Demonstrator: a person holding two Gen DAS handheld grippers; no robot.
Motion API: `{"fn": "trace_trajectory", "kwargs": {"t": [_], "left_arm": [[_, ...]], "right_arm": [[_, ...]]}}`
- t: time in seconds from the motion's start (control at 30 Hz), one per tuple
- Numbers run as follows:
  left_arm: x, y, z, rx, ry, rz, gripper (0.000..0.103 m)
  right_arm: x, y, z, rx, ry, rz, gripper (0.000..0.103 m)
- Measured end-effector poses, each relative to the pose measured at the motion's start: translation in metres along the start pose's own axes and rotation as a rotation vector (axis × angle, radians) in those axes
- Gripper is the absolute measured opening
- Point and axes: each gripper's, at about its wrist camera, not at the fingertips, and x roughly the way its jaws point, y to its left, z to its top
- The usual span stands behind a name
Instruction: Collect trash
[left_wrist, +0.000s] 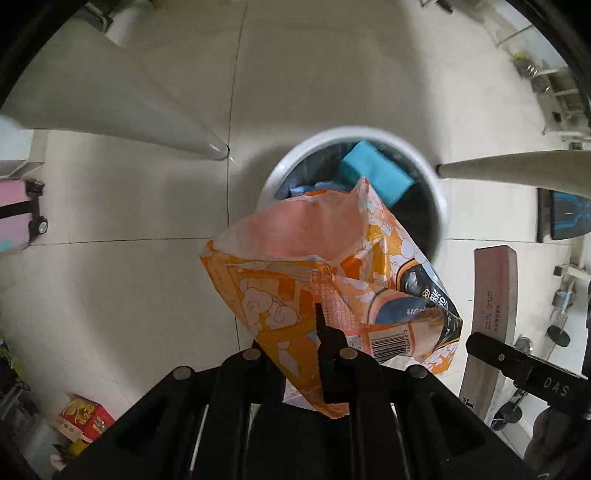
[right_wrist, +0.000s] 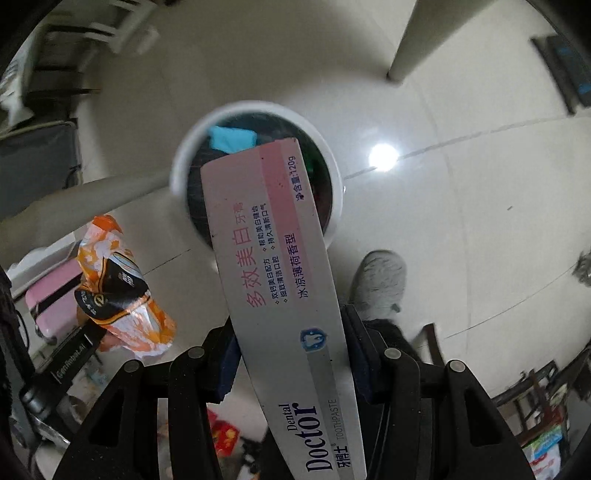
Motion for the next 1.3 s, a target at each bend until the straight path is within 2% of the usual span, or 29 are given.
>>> {"fn": "trace_trajectory", "kwargs": {"t": [0.1, 0.17, 0.2, 0.27, 0.3, 0.33, 0.37, 0.53, 0.7, 0.83, 0.9, 1.1, 1.13, 1.3], "left_arm": [[0.036, -0.006, 0.012, 0.015, 0.055, -0.036, 0.011], [0.045, -0.009, 0.019, 0.015, 0.061, -0.03, 0.012], [0.047, -0.011, 0.023, 0.008, 0.062, -0.032, 0.017], [0.044, -0.007, 0.024, -0.013, 0.05, -0.045, 0.052], [0.039, -0.007, 0.023, -0.028, 0.038, -0.048, 0.085], [0.034, -0.005, 0.018, -0.037, 0.026, -0.048, 0.098], [0.028, -0.004, 0.015, -0.049, 0.015, -0.051, 0.098], [-0.01, -0.006, -0.007, -0.078, -0.044, -0.015, 0.098], [-0.069, -0.02, -0.053, -0.07, -0.162, 0.044, 0.098], [-0.127, -0.009, -0.088, -0.082, -0.22, 0.06, 0.098], [-0.161, -0.016, -0.108, -0.083, -0.246, 0.055, 0.098], [-0.259, -0.03, -0.154, -0.034, -0.3, 0.034, 0.098], [-0.264, -0.036, -0.159, -0.026, -0.303, 0.032, 0.098], [-0.343, -0.055, -0.195, 0.024, -0.345, -0.013, 0.098]], "right_arm": [[0.038, -0.003, 0.026, -0.007, 0.05, -0.025, 0.053], [0.06, 0.0, 0.042, -0.026, 0.104, -0.028, 0.053], [0.069, 0.0, 0.05, -0.019, 0.119, -0.027, 0.054], [0.075, 0.002, 0.058, -0.021, 0.122, -0.022, 0.058], [0.075, 0.003, 0.062, -0.022, 0.12, -0.011, 0.064], [0.072, 0.001, 0.065, -0.018, 0.114, 0.009, 0.082], [0.066, 0.003, 0.066, -0.016, 0.103, 0.039, 0.093], [0.029, 0.015, 0.059, -0.074, 0.031, 0.027, 0.098], [-0.028, 0.023, 0.032, -0.198, -0.097, -0.09, 0.101], [-0.083, 0.037, -0.005, -0.301, -0.191, -0.164, 0.102], [-0.118, 0.041, -0.03, -0.334, -0.231, -0.185, 0.102], [-0.223, 0.046, -0.098, -0.381, -0.308, -0.168, 0.102], [-0.237, 0.044, -0.107, -0.383, -0.314, -0.16, 0.102], [-0.341, 0.042, -0.169, -0.385, -0.35, -0.092, 0.102]]}}
